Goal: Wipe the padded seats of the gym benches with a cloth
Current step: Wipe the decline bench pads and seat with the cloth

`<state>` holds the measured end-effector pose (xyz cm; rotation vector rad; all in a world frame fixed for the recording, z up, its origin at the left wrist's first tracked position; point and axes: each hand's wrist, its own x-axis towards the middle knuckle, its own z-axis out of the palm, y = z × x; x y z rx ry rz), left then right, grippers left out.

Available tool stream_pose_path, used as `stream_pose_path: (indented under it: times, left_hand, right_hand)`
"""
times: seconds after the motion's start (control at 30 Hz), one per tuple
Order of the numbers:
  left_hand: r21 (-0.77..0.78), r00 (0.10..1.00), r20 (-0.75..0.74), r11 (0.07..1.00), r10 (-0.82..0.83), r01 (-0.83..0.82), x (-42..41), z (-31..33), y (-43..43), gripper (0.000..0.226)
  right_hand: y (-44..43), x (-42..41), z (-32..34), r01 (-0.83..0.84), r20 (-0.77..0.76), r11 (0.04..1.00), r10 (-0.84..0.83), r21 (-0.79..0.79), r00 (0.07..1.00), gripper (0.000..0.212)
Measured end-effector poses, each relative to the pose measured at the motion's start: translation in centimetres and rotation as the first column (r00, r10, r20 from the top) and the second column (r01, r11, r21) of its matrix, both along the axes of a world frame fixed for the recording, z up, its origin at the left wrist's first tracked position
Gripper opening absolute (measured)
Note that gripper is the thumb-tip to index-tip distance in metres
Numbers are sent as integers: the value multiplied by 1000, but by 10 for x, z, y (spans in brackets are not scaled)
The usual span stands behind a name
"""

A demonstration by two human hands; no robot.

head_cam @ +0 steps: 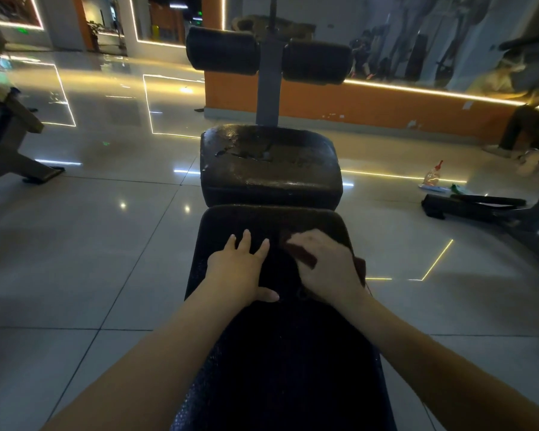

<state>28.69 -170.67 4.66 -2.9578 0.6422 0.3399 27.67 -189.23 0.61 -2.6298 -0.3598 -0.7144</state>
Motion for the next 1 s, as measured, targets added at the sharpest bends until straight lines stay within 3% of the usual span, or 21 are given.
stream_pose_path:
  times: [0.2, 0.33, 0.53, 0.7, 0.87, 1.0]
  left_hand:
    - [-7, 1000, -7, 1000, 12, -12, -2, -1, -2, 104]
    - [14, 1000, -10, 1000, 11, -10, -1, 3, -3, 105]
    - [-10, 999, -53, 1000, 14, -15, 3, 4, -5, 107]
    - [-40, 999, -35, 999, -3, 1, 2, 5, -1, 107]
    - [-56, 1000, -20, 998, -18, 16, 1, -1, 1, 106]
    - [-95, 1000, -14, 995, 5, -6, 2, -5, 2, 105]
  right_hand:
    - [0, -24, -15, -20, -2, 999, 20, -43, 1000, 39]
    - [-3, 25, 7, 161, 53, 985, -164, 65, 985, 37]
    - [-14, 87, 29, 391, 39, 917, -395, 77, 918, 18]
    - [-5, 53, 19, 256, 59, 965, -259, 55, 964, 18]
    - [15, -35, -10, -21, -30, 996, 24, 82, 999, 40]
    - [11, -40, -19, -99, 19, 995, 100, -33, 995, 38]
